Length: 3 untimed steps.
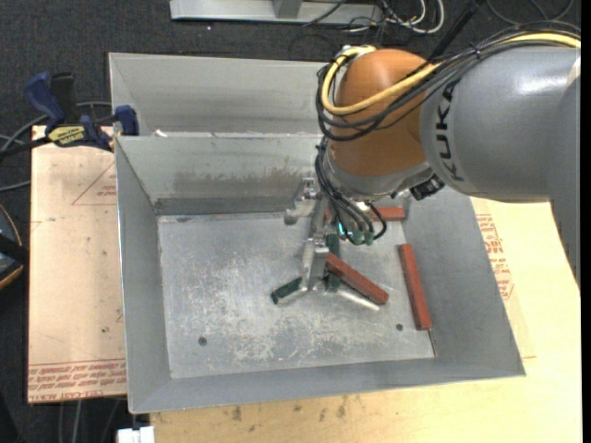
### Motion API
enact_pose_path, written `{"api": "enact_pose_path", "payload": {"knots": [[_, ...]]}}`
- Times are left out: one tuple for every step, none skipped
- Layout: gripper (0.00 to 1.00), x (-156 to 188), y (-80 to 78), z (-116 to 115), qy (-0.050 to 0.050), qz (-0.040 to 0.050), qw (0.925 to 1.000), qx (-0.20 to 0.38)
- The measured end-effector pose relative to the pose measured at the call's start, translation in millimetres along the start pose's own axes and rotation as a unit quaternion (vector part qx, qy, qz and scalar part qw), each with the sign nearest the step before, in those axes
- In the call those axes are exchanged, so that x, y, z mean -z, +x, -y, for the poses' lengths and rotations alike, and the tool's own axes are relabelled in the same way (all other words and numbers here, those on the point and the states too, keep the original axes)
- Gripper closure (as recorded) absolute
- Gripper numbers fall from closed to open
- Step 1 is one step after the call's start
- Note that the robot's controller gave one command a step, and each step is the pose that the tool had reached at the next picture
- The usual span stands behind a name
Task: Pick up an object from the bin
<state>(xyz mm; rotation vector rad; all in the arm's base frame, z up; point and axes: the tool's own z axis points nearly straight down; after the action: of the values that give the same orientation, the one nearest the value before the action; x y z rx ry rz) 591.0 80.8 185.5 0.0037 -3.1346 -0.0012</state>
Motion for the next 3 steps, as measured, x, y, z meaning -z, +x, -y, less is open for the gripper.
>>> {"api": "enact_pose_path", "payload": {"knots": [[0.0,4.6,-1.7,0.4,0.0,0.0041,1.0,-0.001],[1.0,-111.3,-2.2,31.1,-0.001,0.0082,0.9994,0.032],[1.0,-111.3,-2.2,31.1,-0.001,0.0082,0.9994,0.032]]}}
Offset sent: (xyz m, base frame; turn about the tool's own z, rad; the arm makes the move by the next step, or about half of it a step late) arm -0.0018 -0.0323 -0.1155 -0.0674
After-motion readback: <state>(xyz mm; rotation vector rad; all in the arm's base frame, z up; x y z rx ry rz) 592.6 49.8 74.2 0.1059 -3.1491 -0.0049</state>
